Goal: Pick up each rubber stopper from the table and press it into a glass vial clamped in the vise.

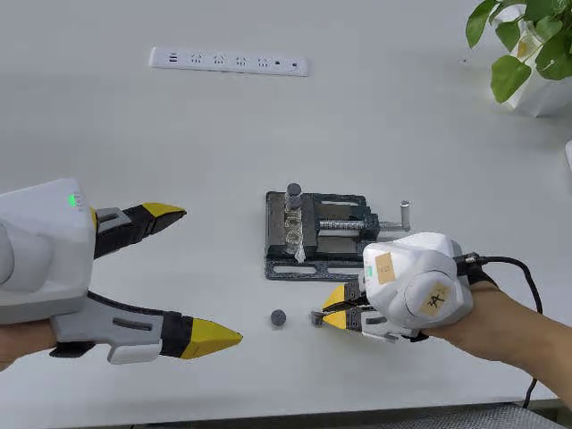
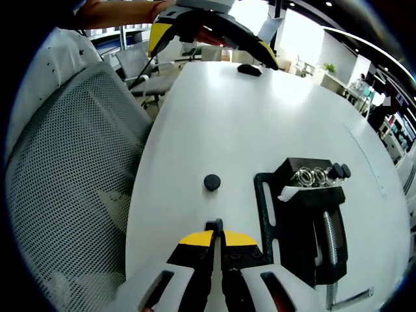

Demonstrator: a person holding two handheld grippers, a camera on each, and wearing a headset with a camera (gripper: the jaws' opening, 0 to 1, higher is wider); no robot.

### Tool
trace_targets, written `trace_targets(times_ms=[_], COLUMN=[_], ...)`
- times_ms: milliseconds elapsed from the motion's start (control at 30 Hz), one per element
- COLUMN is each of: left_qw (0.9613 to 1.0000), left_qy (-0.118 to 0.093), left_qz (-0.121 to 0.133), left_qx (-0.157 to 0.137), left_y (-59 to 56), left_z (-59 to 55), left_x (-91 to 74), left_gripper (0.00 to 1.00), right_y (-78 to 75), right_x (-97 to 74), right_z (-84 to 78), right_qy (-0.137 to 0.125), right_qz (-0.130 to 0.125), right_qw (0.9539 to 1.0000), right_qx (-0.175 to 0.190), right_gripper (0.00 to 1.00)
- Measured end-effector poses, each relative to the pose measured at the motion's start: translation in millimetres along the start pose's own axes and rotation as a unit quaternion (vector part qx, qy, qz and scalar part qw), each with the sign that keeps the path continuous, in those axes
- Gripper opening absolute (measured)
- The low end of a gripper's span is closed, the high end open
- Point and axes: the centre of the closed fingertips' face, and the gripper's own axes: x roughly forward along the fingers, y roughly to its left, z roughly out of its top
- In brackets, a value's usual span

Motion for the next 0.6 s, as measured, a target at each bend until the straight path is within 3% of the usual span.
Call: trace_targets(times_ms=[600], left_qw=[1.0], left_qy=[-0.001], left_qz=[-0.002], left_qx=[0.0], left_y=[-0.6], left_z=[0.0], left_x=[1.2], left_gripper=[0.92], right_y=[-0.3], right_x=[-0.4], right_z=[-1.0], right_qy=[-0.001], right_qz=[-0.014], right_qw=[0.9999], right_qx=[0.004], right_gripper=[0.0])
